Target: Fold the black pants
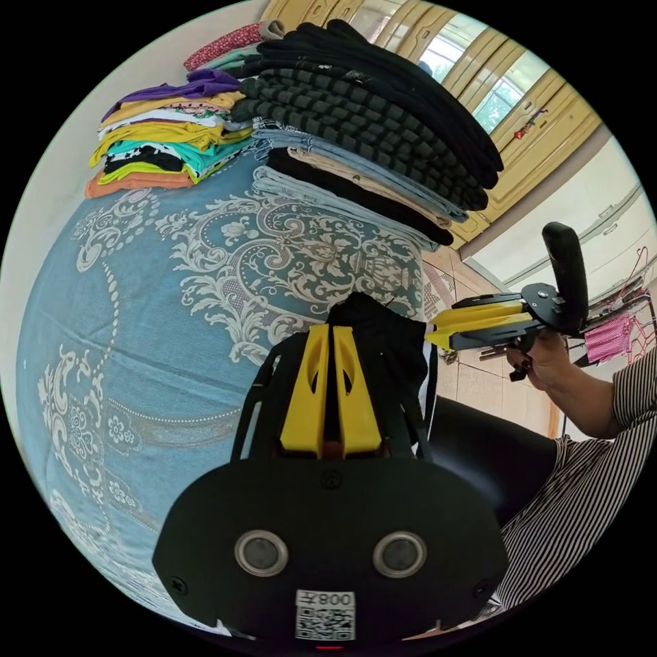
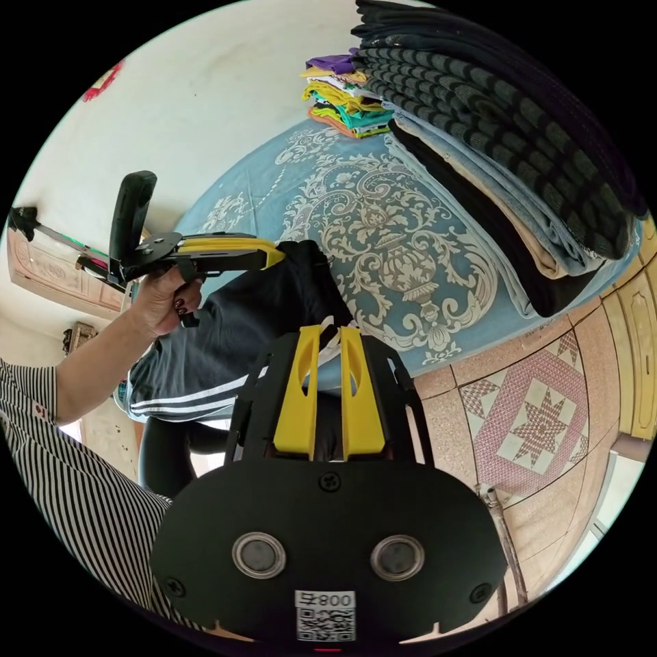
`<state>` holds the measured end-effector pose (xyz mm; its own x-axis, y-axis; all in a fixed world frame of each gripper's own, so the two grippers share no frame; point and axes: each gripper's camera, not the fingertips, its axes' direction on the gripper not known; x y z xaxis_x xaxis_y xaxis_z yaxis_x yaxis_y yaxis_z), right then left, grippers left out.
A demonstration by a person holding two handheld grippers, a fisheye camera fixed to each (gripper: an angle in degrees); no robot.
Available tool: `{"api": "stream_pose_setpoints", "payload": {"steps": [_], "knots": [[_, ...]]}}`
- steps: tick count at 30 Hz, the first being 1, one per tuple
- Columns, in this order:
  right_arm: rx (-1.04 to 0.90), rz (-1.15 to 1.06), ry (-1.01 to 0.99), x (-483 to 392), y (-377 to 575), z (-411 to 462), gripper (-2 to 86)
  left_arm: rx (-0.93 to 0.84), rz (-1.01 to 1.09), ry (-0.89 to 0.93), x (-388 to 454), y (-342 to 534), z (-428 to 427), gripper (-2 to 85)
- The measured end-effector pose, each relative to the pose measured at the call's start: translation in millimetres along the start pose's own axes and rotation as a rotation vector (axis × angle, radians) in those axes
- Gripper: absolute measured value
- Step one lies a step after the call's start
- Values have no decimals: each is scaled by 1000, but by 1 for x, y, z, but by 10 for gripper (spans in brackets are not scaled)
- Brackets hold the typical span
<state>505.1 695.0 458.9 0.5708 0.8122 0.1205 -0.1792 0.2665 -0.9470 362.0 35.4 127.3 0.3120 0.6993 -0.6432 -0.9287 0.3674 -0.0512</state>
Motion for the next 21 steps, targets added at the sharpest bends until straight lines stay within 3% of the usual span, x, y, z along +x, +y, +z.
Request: {"api": "stream_pose_setpoints", "payload": {"steps": [3, 12, 21], "knots": [[15, 35, -67, 22, 3, 3, 61, -73, -4, -15, 1, -10, 19, 34], [57, 79, -101, 59, 16, 3, 89, -45, -68, 109, -6, -26, 18, 91], [32, 145, -221, 88, 16, 33, 105, -179, 50, 96, 7, -50, 36, 92]]}}
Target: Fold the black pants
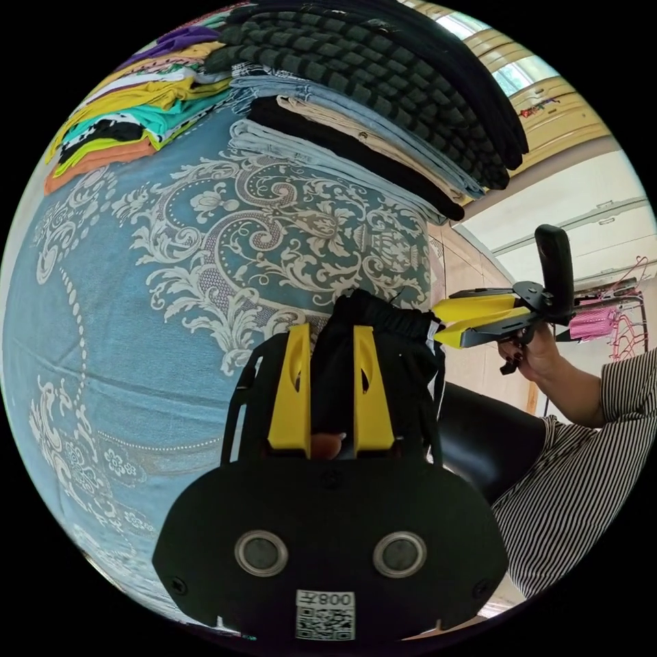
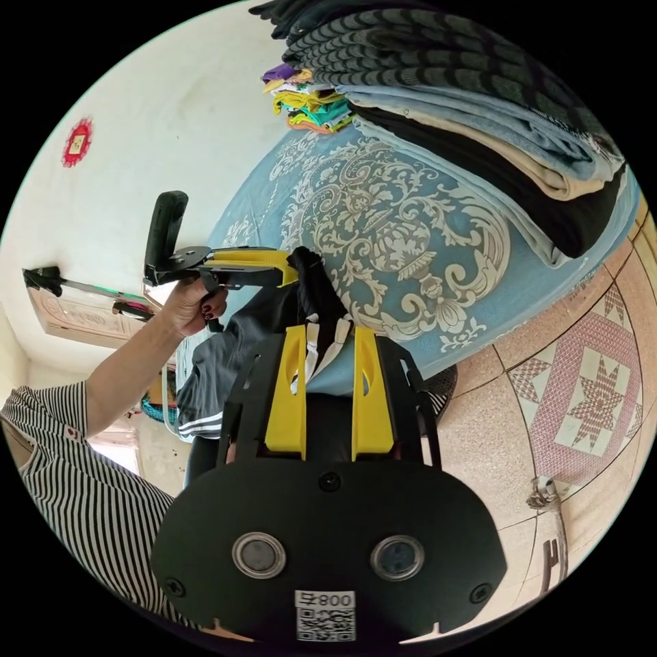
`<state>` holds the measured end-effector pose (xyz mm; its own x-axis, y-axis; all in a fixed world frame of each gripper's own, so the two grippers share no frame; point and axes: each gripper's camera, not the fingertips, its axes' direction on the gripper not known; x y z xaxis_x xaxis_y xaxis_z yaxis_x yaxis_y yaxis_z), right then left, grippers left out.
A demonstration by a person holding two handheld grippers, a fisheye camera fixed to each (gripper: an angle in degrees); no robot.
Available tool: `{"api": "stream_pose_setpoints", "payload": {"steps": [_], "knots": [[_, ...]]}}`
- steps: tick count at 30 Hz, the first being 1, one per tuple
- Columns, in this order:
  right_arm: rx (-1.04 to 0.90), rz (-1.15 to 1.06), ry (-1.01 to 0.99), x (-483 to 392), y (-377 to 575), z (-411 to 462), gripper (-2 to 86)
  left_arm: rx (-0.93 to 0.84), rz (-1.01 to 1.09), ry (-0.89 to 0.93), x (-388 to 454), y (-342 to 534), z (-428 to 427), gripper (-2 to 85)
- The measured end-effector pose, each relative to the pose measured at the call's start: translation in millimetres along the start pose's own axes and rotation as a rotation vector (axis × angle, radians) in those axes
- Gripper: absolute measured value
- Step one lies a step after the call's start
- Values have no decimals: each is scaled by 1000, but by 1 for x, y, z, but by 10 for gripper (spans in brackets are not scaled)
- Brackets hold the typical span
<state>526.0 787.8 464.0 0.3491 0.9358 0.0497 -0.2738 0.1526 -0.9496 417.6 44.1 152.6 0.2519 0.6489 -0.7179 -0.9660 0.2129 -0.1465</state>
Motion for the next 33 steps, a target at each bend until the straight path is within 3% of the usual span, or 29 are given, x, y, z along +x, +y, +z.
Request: {"api": "stream_pose_setpoints", "payload": {"steps": [4, 10, 14, 16, 19, 23, 33], "knots": [[0, 14, -32, 7, 0, 4, 96, -47, 52, -41, 10, -3, -1, 71], [-13, 38, -115, 16, 0, 15, 71, -68, 32, 41, 12, 5, -7, 30], [28, 62, -204, 19, 5, 10, 63, 14, 32, 100, 15, 16, -36, 22], [56, 56, -234, 16, 9, 7, 60, 21, 62, 69, 21, 20, -45, 21], [40, 103, -269, 17, 11, 21, 59, -106, 60, 13, 23, 29, -30, 19], [46, 137, -268, 10, 16, 33, 59, -66, 30, 23, 26, 48, -45, 19], [106, -7, -280, -80, 26, 35, 60, 16, 126, -56, 42, 127, -115, 16]]}}
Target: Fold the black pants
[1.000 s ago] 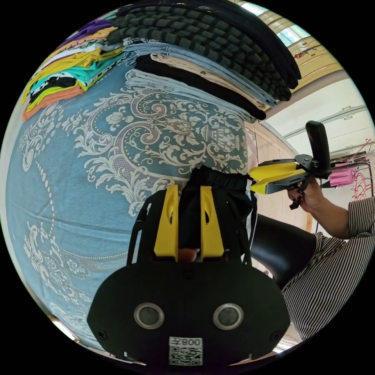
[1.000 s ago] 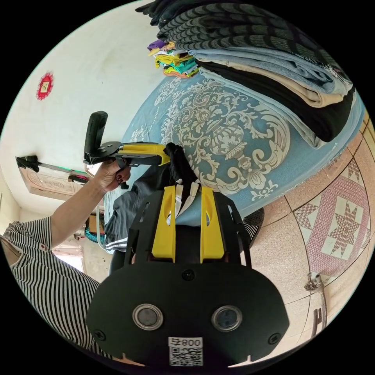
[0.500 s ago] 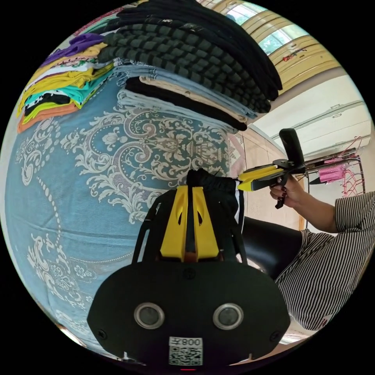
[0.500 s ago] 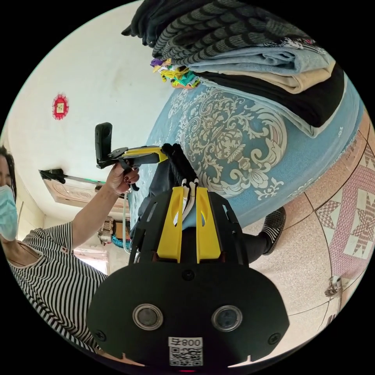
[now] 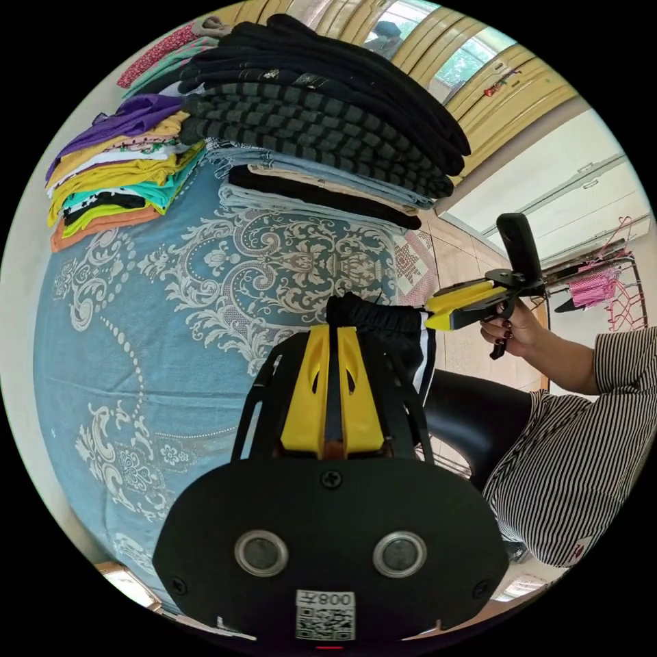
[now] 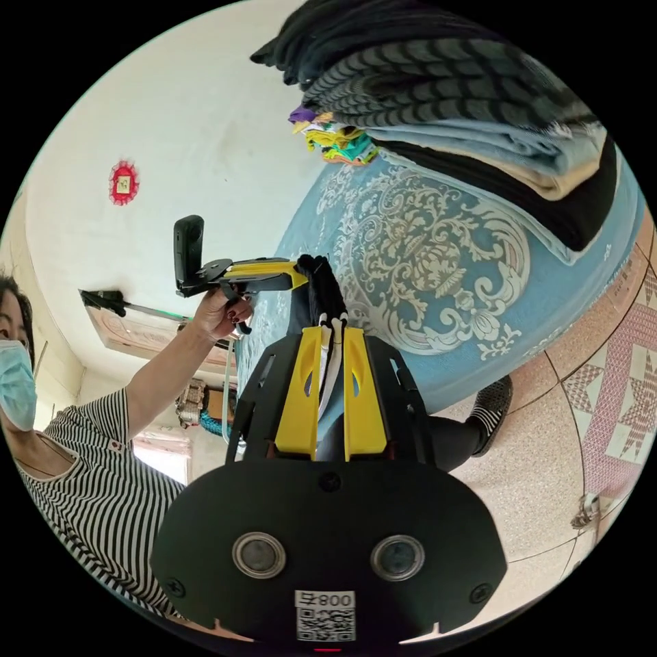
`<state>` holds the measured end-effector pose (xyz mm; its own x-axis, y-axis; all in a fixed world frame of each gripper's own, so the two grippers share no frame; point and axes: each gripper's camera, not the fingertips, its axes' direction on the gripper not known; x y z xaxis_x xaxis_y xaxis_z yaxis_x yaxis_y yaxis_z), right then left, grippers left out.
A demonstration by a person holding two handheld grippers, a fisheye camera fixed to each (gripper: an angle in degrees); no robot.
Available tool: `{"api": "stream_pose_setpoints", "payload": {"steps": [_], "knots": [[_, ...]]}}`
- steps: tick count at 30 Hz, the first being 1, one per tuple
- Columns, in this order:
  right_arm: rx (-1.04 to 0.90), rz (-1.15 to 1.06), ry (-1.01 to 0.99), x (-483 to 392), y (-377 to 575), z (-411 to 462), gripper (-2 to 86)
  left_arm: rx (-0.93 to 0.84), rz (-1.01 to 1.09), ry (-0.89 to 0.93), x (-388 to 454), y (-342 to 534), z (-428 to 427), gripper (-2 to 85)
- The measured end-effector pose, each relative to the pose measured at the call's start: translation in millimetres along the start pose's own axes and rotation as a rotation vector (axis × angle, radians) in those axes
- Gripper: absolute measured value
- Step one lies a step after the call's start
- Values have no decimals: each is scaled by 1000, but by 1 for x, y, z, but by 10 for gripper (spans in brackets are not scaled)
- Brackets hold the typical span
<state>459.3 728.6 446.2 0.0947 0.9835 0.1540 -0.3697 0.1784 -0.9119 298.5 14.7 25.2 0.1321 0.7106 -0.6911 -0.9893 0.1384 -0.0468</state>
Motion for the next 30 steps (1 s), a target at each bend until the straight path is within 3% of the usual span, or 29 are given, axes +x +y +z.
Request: {"api": "stream_pose_setpoints", "payload": {"steps": [12, 23, 30], "knots": [[-119, -390, -139, -193, 29, 86, 62, 251, 9, -44, 20, 215, -127, 21], [-508, -578, -181, -320, 78, 279, 64, 361, -365, 39, 6, 472, -121, 25], [-748, -603, -83, -356, 113, 399, 67, 290, -595, 71, -4, 569, -86, 29]]}}
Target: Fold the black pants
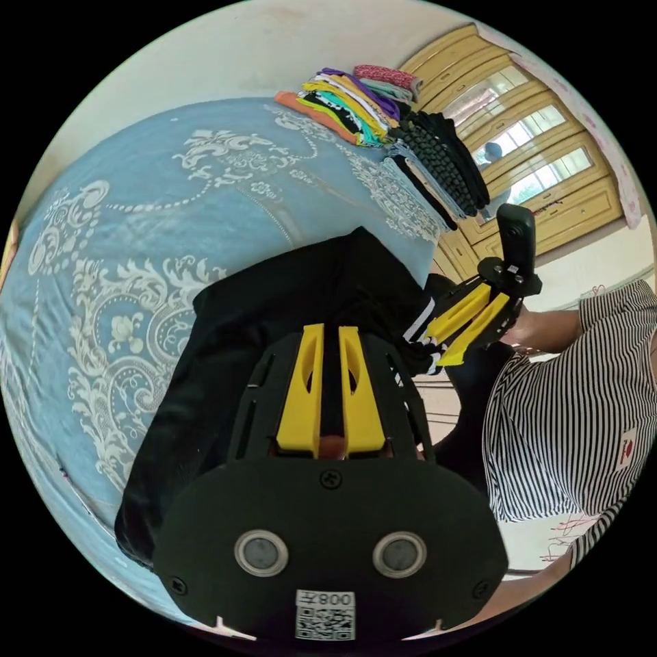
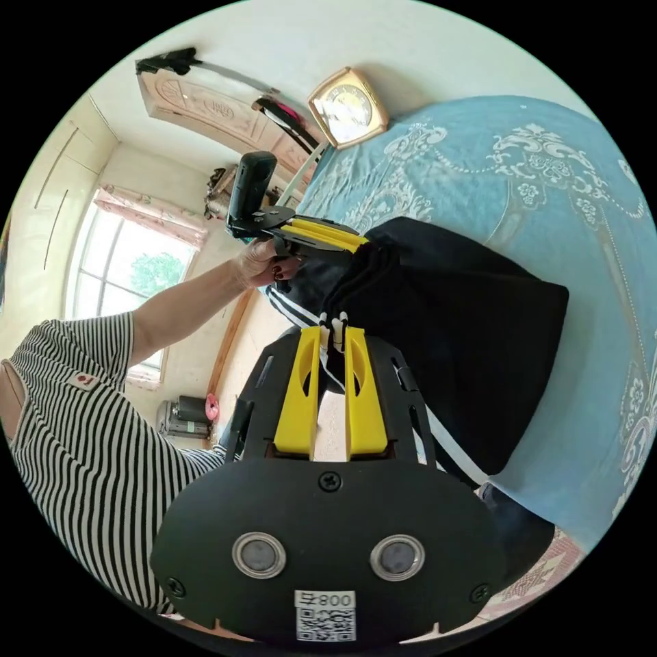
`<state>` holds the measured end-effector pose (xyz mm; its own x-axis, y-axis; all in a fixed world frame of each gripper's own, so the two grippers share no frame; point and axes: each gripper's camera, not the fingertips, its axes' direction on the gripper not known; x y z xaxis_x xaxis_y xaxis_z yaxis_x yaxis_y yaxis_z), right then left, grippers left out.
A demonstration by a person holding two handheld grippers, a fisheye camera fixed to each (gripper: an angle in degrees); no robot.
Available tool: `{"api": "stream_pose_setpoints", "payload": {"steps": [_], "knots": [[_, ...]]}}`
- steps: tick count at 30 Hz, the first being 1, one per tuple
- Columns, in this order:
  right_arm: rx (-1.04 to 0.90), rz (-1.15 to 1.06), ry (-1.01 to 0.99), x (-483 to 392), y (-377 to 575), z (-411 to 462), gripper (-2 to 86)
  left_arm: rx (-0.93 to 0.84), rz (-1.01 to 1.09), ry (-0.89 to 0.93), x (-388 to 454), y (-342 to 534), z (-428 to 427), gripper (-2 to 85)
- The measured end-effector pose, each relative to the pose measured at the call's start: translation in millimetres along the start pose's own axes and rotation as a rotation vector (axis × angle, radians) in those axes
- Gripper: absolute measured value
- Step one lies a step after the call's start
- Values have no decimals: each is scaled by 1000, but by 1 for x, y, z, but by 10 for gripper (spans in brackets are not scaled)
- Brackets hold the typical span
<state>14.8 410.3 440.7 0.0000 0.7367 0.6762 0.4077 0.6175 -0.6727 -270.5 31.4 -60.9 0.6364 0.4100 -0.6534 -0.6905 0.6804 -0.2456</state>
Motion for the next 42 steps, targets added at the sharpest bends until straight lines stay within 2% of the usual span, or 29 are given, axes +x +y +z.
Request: {"api": "stream_pose_setpoints", "payload": {"steps": [5, 8, 10, 13, 19, 21, 24, 29, 33, 37, 42], "knots": [[-128, 3, 34, -8, -38, 56, 72, 134, -194, -33, -27, 58, -24, 20], [-169, 11, 8, -12, -58, 80, 74, 231, -183, 23, -16, 83, -30, 11], [-172, 5, -21, -17, -72, 88, 76, 208, -162, 46, -8, 92, -23, 7], [-195, -10, -31, -25, -89, 92, 70, 70, -191, -56, -8, 106, -4, 3], [-106, -44, 36, -40, -132, 77, 24, 190, -214, -1, -5, 138, -25, 2], [-105, -52, 50, -39, -152, 81, 13, 180, -184, 26, 4, 145, -25, 2], [-151, -87, 112, -42, -182, 100, 6, 51, -171, -42, 14, 155, -11, 1], [-300, -161, 162, -51, -209, 143, 6, 27, -189, -53, 21, 170, -11, 2], [-339, -210, 133, -60, -222, 139, 14, 46, -207, -54, 27, 179, -14, 3], [-269, -220, 123, -57, -233, 109, 12, 183, -317, 2, 25, 193, -24, 6], [-303, -177, 169, -38, -249, 116, 3, 103, -327, -12, 30, 194, -4, 3]]}}
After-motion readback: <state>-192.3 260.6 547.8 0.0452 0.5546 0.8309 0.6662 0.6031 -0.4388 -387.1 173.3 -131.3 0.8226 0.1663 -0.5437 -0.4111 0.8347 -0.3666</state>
